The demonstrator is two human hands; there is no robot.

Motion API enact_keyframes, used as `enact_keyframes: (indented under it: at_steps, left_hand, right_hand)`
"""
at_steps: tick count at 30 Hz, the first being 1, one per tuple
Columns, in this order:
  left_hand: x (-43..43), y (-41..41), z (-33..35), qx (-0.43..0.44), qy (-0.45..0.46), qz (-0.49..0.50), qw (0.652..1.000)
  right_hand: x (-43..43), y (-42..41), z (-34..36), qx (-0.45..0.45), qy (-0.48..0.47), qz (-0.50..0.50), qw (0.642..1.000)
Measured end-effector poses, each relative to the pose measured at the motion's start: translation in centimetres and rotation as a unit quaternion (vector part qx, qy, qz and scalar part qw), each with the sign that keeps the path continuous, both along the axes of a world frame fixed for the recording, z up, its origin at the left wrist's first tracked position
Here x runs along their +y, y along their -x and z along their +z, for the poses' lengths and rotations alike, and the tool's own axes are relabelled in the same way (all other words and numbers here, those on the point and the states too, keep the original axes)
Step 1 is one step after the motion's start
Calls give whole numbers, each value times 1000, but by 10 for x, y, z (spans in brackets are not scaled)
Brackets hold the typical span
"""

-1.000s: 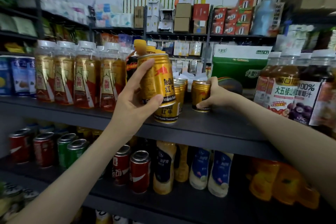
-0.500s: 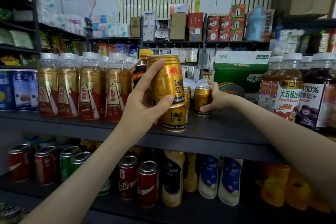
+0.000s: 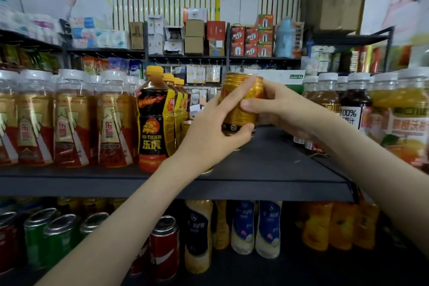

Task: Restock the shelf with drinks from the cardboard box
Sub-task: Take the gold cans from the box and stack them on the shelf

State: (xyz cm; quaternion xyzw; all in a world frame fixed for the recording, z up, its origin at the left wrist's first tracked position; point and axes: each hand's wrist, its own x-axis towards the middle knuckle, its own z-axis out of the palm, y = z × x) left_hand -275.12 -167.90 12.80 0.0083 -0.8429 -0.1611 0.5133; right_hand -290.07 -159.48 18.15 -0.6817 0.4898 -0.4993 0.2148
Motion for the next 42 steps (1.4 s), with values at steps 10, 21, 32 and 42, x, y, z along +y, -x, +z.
enact_keyframes:
  at_steps: [10, 21, 32, 42]
  left_hand:
    - [-36, -22, -32, -57, 160, 281, 944]
    - [-52, -27, -48, -81, 142, 248, 955]
    - [-56, -28, -47, -89, 156, 242, 954]
    - [-53, -29, -47, -89, 142, 222, 961]
  right_hand:
    - [-34, 51, -31, -54, -43, -119, 990]
    - [-87, 47, -55, 58, -94, -224, 968]
    - [-92, 35, -59, 87, -97, -266, 955]
    - [-97, 11, -66, 104, -69, -358, 925]
